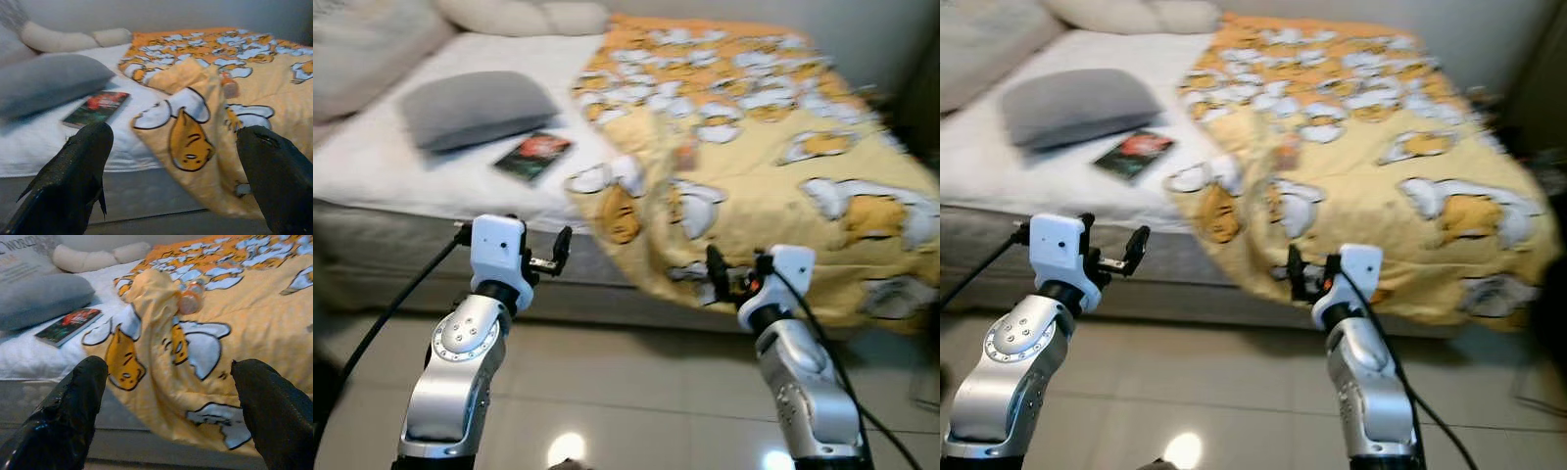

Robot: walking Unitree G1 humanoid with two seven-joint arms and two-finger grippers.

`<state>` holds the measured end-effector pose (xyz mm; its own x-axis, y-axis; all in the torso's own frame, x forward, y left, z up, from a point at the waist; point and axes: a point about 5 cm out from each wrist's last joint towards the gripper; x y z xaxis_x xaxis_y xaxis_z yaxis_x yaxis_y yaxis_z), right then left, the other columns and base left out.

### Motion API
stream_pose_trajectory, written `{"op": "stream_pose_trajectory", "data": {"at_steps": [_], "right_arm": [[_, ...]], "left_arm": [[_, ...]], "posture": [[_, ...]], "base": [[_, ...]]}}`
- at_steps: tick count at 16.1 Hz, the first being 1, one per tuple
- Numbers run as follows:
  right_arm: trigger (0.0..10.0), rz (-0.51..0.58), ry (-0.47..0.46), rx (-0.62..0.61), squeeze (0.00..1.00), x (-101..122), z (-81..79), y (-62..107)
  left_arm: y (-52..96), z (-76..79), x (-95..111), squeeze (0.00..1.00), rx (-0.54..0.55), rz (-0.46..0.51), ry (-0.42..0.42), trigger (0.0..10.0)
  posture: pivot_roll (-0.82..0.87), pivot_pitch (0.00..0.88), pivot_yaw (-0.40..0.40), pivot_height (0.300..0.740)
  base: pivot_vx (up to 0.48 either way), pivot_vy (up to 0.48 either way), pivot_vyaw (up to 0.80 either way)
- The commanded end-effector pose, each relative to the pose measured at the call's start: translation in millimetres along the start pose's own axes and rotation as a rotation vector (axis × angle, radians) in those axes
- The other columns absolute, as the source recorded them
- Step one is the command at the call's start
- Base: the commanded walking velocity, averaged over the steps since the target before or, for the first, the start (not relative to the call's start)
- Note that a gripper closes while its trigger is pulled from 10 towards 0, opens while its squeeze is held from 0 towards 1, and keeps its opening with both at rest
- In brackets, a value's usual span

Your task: Clean up the room

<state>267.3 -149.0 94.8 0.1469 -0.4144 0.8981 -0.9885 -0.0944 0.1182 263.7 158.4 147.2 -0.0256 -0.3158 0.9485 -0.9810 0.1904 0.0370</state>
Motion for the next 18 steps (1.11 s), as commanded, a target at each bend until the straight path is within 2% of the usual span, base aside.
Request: {"op": "stream_pose_trajectory", "data": {"at_steps": [1,3,4,5,6,8,11,13,16,17,18], "right_arm": [[10.0,0.001,0.012,-0.002,0.0,0.4,3.5,-1.9],[10.0,-0.001,0.02,0.034,0.0,1.4,-1.2,-5.4],[10.0,-0.018,0.022,0.059,0.0,-0.7,-6.6,-8.5],[10.0,-0.024,0.023,0.075,0.0,-1.0,-9.6,-9.7],[10.0,-0.024,0.025,0.084,0.0,-0.5,-9.6,-8.3],[10.0,-0.026,-0.017,0.087,0.0,-2.3,-7.0,-5.5],[10.0,-0.042,-0.025,0.093,0.0,-3.7,-7.6,-7.2],[10.0,-0.059,0.047,0.137,0.0,-5.0,-16.1,-8.3],[10.0,-0.064,0.052,0.153,0.0,-3.7,-18.7,-3.9],[10.0,-0.07,0.046,0.16,0.0,-4.8,-18.3,-1.0],[10.0,-0.07,0.047,0.162,0.0,-4.9,-18.2,-0.5]], "left_arm": [[1.1,0.6,9.4,0.6,-0.013,0.008,-0.04,10.0],[2.8,-4.8,14.6,0.6,0.006,0.01,-0.024,10.0],[1.0,-8.4,7.2,0.6,0.036,0.005,0.039,10.0],[-1.4,-9.9,-1.0,0.61,0.059,-0.007,0.026,10.0],[-3.3,-9.5,-0.2,0.62,0.067,0.001,0.022,10.0],[-6.1,-6.5,4.8,0.61,0.065,0.019,0.075,10.0],[-3.3,-1.7,0.4,0.61,0.052,0.0,0.058,10.0],[-0.3,-2.5,-0.9,0.62,0.046,0.007,0.047,10.0],[4.9,-3.6,-4.1,0.62,0.057,-0.005,0.039,10.0],[13.2,-5.7,-8.8,0.61,0.078,-0.032,0.041,10.0],[14.6,-5.9,-9.6,0.61,0.08,-0.036,0.042,10.0]], "posture": [[0.04,0.0,0.111,0.74],[0.04,0.0,0.096,0.74],[0.01,0.0,0.066,0.74],[0.0,0.0,0.052,0.74],[0.01,0.0,0.033,0.74],[0.02,0.0,0.017,0.74],[0.03,0.0,0.009,0.74],[0.04,0.0,0.001,0.74],[0.04,0.0,-0.009,0.74],[0.04,0.0,-0.008,0.74],[0.04,0.0,-0.008,0.74]], "base": [[0.0,0.0,0.0],[0.0,0.0,0.0],[0.0,0.0,0.0],[0.0,0.0,0.0],[0.0,0.0,0.0],[0.0,0.0,0.0],[0.268,0.0,0.0],[0.287,0.0,0.0],[0.317,0.0,0.8],[0.322,0.0,0.8],[0.322,0.0,0.8]]}}
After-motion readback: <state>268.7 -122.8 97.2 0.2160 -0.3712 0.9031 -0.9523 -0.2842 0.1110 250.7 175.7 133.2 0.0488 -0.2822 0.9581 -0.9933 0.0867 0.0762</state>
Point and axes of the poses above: a point about 5 cm out from each wrist's last joint towards the gripper, its own y axis pointing back from the gripper into the wrist, its own x axis along the axis of the wrist's last joint, z = x × y, and after that the axes turned 13 degrees about -y, right-handed
